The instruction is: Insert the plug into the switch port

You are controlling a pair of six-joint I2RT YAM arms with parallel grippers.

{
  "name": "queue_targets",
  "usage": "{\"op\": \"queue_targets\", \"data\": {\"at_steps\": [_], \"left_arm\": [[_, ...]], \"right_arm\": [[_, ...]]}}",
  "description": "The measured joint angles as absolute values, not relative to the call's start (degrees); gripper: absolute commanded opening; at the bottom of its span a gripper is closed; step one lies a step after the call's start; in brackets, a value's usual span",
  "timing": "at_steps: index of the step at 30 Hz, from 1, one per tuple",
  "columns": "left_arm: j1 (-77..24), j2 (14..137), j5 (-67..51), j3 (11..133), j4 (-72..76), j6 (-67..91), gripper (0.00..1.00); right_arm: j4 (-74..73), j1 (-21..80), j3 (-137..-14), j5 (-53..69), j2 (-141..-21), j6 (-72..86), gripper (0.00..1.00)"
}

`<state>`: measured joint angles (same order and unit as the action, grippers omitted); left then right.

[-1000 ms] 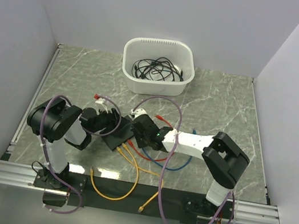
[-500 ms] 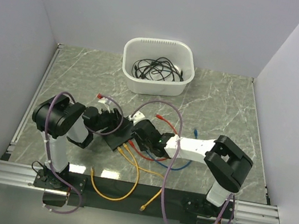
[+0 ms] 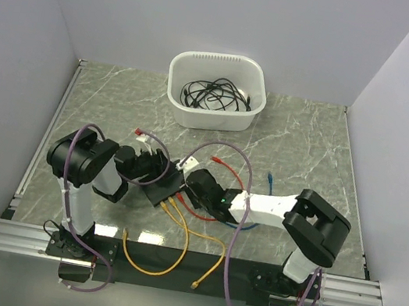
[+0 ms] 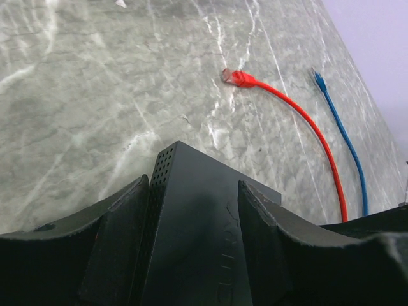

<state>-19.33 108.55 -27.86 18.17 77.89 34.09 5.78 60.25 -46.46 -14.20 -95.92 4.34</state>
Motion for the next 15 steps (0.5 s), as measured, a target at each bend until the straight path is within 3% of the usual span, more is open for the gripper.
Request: {"op": "queue_targets", "data": {"at_steps": [15], "left_arm": [[-19.53, 109.51, -29.34, 18.50, 79.15, 34.09, 0.61]], "right_arm": [[8.54, 60.29, -44.47, -13.93, -95.53, 3.33, 0.00]]}}
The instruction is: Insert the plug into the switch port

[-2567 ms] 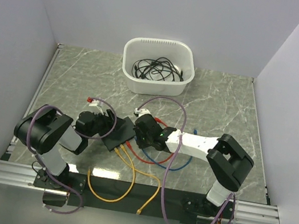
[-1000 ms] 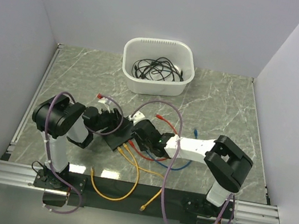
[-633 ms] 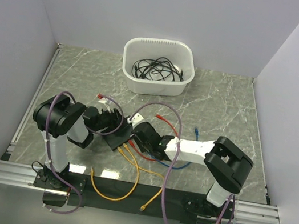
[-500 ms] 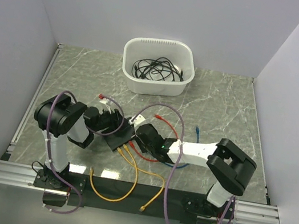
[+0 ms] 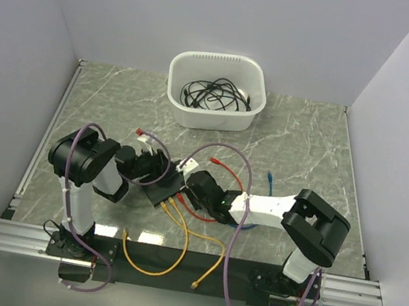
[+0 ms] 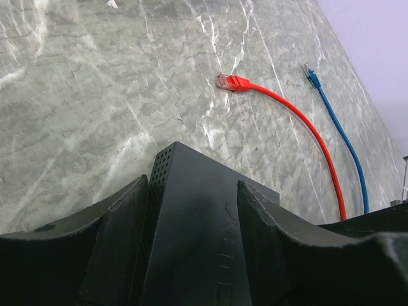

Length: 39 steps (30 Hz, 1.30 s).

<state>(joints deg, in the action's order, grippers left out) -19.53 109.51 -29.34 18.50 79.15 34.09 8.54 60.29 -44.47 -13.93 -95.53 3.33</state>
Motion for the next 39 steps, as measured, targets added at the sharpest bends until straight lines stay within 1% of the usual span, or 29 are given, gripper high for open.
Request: {"op": "queue_targets", "data": {"at_steps": [13, 19, 22, 25, 26, 28, 32, 34, 38, 39], "left_arm": [[-19.46, 110.28, -29.26, 18.52, 80.60, 34.26, 0.59], [-19.46, 110.43, -28.99, 18.52, 80.93, 34.30, 0.53], [-19.46, 110.48, -28.64, 18.52, 81.08, 34.30, 0.48], [-19.44, 110.48, -28.40, 18.52, 81.12, 34.28, 0.41], [-19.42, 110.48, -28.25, 18.52, 81.17, 34.28, 0.37], [-19.42, 110.48, -28.10, 18.52, 81.17, 34.26, 0.34], [-19.42, 110.48, -27.62, 18.57, 81.19, 34.17, 0.24], [-19.42, 110.48, -27.33, 18.57, 81.17, 34.09, 0.22], [-19.42, 110.52, -26.89, 18.55, 80.99, 33.80, 0.13], [-19.42, 110.52, -26.72, 18.55, 80.90, 33.74, 0.12]], "right_arm": [[9.32, 60.23, -44.45, -14.35, -96.09, 5.87, 0.00], [10.70, 59.83, -43.53, -13.65, -95.83, 7.33, 0.00], [11.62, 59.66, -42.92, -13.13, -95.66, 7.94, 0.00], [12.34, 59.46, -42.57, -12.67, -95.55, 8.23, 0.00], [12.56, 59.37, -42.37, -12.53, -95.48, 8.34, 0.00], [13.28, 59.27, -41.91, -12.29, -95.35, 8.64, 0.00], [13.87, 59.07, -41.54, -11.90, -95.18, 9.26, 0.00], [14.61, 58.92, -41.04, -11.55, -94.96, 9.50, 0.00], [15.14, 58.61, -40.77, -11.00, -94.94, 10.15, 0.00], [15.11, 58.59, -40.77, -10.96, -94.94, 10.31, 0.00]]}}
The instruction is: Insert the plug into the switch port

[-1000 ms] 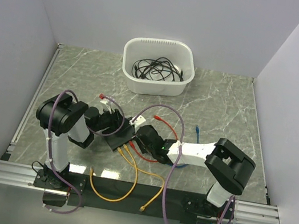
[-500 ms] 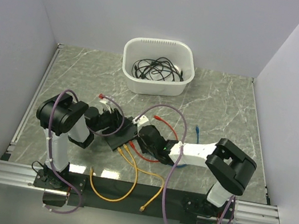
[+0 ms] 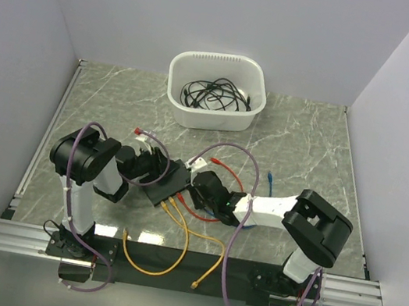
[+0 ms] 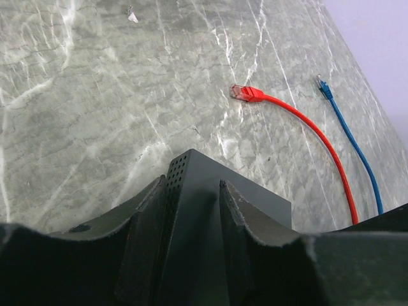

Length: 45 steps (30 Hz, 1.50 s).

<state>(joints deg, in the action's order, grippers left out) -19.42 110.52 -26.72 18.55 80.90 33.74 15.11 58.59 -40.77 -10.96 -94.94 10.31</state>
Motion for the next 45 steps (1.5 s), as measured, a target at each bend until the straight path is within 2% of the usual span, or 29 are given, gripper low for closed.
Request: {"op": "queue_targets", "data": {"at_steps": [22, 45], "left_arm": [[-20.21, 110.52, -24.21, 19.27, 80.38, 33.41, 0.01], [-20.62, 111.39, -21.96, 21.02, 80.05, 32.47, 0.01]], "right_arm": [[16.16, 57.52, -40.21, -8.97, -94.61, 10.92, 0.00], [7.79, 53.10, -46.76, -3.62, -96.84, 8.27, 0.00]]}}
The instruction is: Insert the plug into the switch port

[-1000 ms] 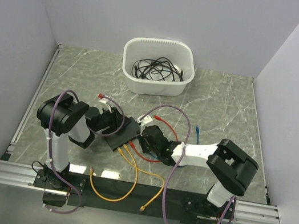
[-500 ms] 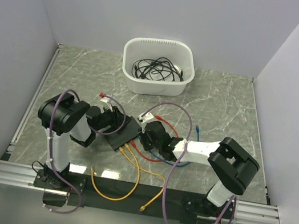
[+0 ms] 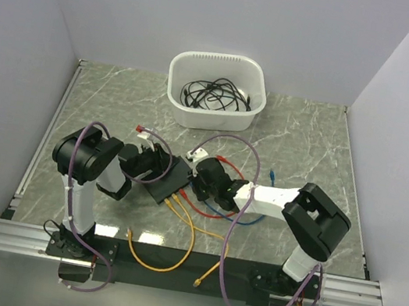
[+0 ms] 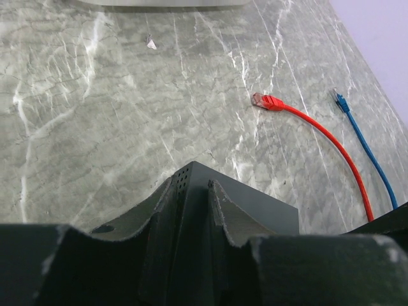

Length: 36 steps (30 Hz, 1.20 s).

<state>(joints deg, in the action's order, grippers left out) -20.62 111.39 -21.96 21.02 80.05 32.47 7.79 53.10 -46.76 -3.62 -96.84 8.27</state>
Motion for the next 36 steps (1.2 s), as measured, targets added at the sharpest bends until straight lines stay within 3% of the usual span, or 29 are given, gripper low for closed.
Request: {"op": "queue_targets", "data": {"at_steps": [36], "left_arm": [[-21.67, 111.50, -16.32, 24.08, 77.52, 27.90, 0.01]], "right_arm": [[0.95, 48.56, -56.01, 1.19, -101.82, 5.02, 0.00]]}}
